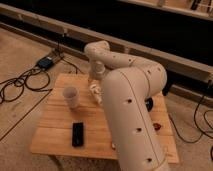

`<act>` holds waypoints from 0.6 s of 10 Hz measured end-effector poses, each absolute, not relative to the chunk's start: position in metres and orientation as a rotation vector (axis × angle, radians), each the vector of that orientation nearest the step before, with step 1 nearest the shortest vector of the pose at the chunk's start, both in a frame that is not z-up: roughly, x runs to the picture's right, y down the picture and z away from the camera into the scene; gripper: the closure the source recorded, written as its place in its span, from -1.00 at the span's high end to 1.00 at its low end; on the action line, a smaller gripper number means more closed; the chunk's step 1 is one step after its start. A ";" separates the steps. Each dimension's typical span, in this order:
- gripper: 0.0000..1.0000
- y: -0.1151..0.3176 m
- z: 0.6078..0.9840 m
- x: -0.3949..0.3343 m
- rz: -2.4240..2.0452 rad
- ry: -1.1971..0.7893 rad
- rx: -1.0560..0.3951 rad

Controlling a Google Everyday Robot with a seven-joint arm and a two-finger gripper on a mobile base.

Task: Stand the bottle upright

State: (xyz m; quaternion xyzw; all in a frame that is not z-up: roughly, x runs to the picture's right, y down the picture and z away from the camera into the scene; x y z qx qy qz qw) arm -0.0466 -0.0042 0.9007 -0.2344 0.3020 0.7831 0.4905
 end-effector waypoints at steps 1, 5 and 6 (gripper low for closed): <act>0.30 -0.003 0.900 -0.042 1.936 0.761 -0.553; 0.30 0.002 0.897 -0.039 2.022 0.817 -0.537; 0.30 0.004 0.895 -0.046 2.017 0.816 -0.550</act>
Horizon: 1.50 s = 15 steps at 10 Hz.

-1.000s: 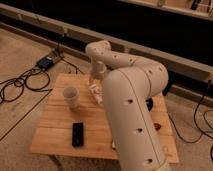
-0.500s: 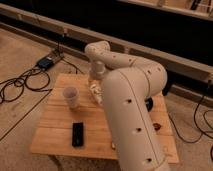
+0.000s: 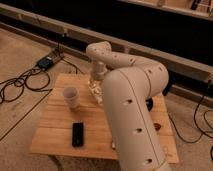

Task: Stand the bottle upright

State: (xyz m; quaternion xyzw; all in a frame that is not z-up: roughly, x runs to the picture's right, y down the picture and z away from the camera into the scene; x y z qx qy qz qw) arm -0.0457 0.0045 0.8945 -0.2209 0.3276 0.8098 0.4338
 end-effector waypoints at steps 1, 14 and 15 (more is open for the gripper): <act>0.30 0.006 0.893 -0.052 2.012 0.810 -0.564; 0.30 0.061 0.877 -0.085 1.717 0.735 -0.729; 0.30 0.065 0.877 -0.084 1.717 0.750 -0.734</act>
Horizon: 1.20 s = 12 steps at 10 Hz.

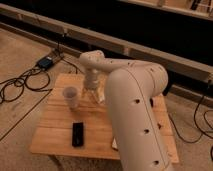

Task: Stand the bottle upright

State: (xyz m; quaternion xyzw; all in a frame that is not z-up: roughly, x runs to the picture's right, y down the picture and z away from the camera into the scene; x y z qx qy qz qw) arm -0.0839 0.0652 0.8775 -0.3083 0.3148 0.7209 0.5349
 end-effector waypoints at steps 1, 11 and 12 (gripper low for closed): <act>0.30 0.068 0.878 -0.084 1.717 0.760 -0.739; 0.30 0.094 0.895 -0.036 1.745 0.971 -0.668; 0.30 0.090 0.900 -0.024 1.753 0.995 -0.634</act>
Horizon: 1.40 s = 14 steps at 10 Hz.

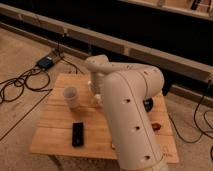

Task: Stand the bottle upright

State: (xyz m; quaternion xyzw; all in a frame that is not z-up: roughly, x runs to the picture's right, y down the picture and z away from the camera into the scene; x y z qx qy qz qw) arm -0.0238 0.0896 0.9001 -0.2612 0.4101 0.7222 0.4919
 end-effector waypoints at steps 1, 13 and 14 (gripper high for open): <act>0.30 0.086 0.904 -0.013 1.759 1.015 -0.604; 0.30 0.018 0.953 0.062 1.749 1.079 -0.286; 0.30 0.010 0.955 0.070 1.757 1.079 -0.254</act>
